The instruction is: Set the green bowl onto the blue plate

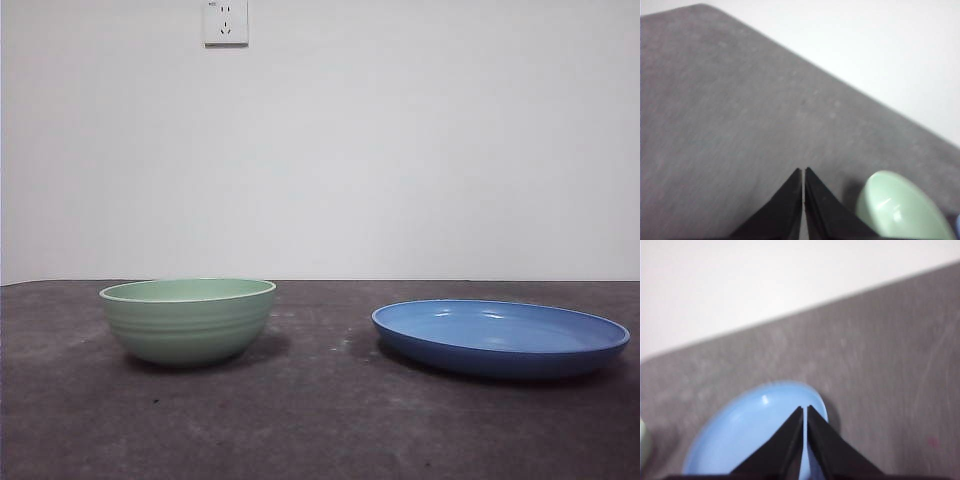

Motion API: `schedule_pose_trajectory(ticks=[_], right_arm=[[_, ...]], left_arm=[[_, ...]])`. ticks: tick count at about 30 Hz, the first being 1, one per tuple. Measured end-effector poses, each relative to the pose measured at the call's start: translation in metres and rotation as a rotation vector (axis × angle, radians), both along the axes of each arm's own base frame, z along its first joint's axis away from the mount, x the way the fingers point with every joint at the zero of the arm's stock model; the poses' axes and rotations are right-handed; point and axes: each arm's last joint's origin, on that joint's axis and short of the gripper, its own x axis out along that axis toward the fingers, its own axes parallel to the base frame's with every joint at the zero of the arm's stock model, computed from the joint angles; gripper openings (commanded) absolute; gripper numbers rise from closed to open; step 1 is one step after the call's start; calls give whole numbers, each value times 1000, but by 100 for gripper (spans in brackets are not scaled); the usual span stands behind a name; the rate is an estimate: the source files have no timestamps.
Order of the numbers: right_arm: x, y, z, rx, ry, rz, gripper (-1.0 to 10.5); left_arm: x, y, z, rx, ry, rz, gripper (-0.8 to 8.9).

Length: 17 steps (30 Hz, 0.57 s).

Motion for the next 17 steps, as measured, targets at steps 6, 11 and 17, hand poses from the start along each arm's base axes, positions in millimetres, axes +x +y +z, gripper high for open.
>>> schedule_pose_trajectory(ticks=[6, 11, 17], right_arm=[[-14, 0, 54, 15, -148, -17, 7], [-18, 0, 84, 3, -103, -15, 7], [-12, 2, 122, -69, 63, 86, 7]], left_arm=[[-9, -1, 49, -10, -43, -36, 10], [-8, -4, 80, 38, 40, -127, 10], [4, -7, 114, 110, 140, -300, 9]])
